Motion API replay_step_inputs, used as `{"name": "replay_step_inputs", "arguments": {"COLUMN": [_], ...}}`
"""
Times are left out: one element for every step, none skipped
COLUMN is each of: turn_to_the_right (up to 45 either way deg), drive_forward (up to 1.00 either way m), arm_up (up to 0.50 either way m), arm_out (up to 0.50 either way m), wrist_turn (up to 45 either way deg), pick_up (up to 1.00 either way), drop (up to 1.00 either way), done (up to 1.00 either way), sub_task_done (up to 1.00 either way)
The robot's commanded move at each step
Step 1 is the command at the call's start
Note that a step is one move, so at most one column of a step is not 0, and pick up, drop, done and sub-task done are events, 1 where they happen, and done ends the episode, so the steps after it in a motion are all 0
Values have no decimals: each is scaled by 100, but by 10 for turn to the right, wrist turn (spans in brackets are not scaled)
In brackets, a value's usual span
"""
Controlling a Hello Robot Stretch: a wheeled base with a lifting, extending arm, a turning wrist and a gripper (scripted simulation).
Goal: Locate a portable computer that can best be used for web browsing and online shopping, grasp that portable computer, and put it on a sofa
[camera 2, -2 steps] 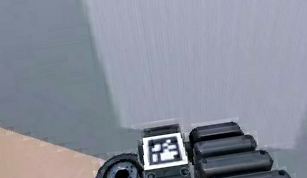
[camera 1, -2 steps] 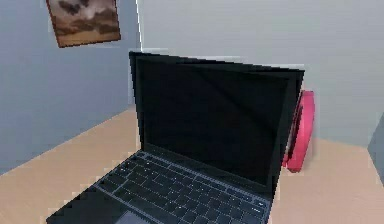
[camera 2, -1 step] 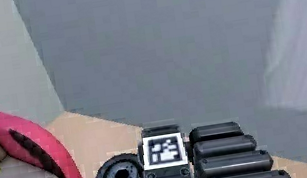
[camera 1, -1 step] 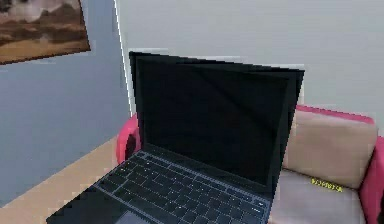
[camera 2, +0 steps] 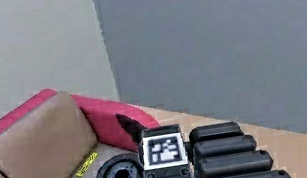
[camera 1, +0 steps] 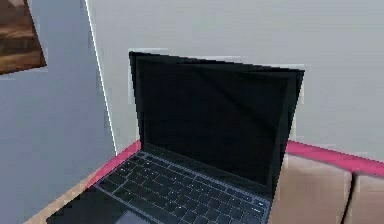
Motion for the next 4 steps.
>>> {"name": "replay_step_inputs", "arguments": {"turn_to_the_right": [450, 450, 450, 120], "drive_forward": [0, 0, 0, 0], "arm_up": [0, 0, 0, 0], "arm_out": [0, 0, 0, 0], "wrist_turn": [0, 0, 0, 0], "pick_up": [0, 0, 0, 0], "drop": [0, 0, 0, 0], "done": [0, 0, 0, 0], "sub_task_done": [0, 0, 0, 0]}}
